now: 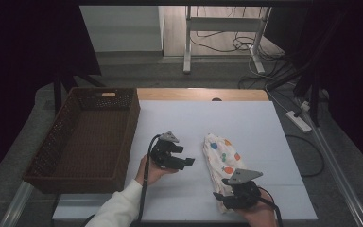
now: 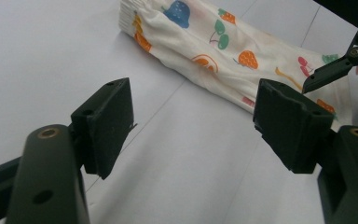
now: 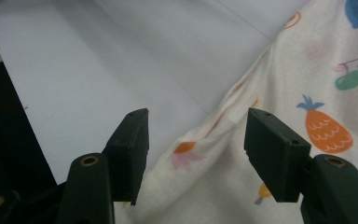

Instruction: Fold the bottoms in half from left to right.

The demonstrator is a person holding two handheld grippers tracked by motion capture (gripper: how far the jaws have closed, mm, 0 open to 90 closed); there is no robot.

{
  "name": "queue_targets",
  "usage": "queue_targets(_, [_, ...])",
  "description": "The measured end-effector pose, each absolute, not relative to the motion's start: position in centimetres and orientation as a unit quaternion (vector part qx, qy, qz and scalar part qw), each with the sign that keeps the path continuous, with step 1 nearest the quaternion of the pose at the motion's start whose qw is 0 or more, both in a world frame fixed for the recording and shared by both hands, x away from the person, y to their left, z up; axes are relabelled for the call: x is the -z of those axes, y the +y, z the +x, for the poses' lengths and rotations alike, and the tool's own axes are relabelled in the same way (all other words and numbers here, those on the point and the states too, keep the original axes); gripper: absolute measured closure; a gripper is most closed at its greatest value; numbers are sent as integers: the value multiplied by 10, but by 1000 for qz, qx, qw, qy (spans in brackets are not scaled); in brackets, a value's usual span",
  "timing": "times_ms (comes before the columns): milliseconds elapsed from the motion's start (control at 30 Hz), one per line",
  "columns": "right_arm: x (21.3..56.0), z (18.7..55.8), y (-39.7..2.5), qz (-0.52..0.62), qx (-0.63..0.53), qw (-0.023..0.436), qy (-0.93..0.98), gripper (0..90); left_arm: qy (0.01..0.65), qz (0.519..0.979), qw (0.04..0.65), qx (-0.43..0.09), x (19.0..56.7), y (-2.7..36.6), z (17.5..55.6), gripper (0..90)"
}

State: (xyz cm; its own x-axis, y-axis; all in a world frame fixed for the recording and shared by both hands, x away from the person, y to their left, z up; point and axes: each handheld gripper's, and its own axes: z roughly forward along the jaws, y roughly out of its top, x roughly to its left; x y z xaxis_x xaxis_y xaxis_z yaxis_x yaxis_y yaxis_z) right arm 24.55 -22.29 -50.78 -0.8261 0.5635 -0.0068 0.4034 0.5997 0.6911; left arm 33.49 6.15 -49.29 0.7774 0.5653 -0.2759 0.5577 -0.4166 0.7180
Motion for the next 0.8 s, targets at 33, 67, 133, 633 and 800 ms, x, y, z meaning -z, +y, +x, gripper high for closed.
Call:
queue_targets(33, [509,246,-222,272,-352,114,888,404,334,841,425,-4,493,62,335,278])
queue_targets(67, [509,246,-221,272,-347,113,890,404,335,841,425,-5,493,62,335,278])
queue_targets(133, [512,247,-219,274,-342,110,892,403,336,840,426,-5,493,63,335,278])
queue_targets(633, [521,255,-210,281,-295,129,904,451,343,838,424,-9,494,66,336,275])
queue_targets(800, [521,258,-208,288,-281,130,906,547,343,838,424,-10,494,67,336,273])
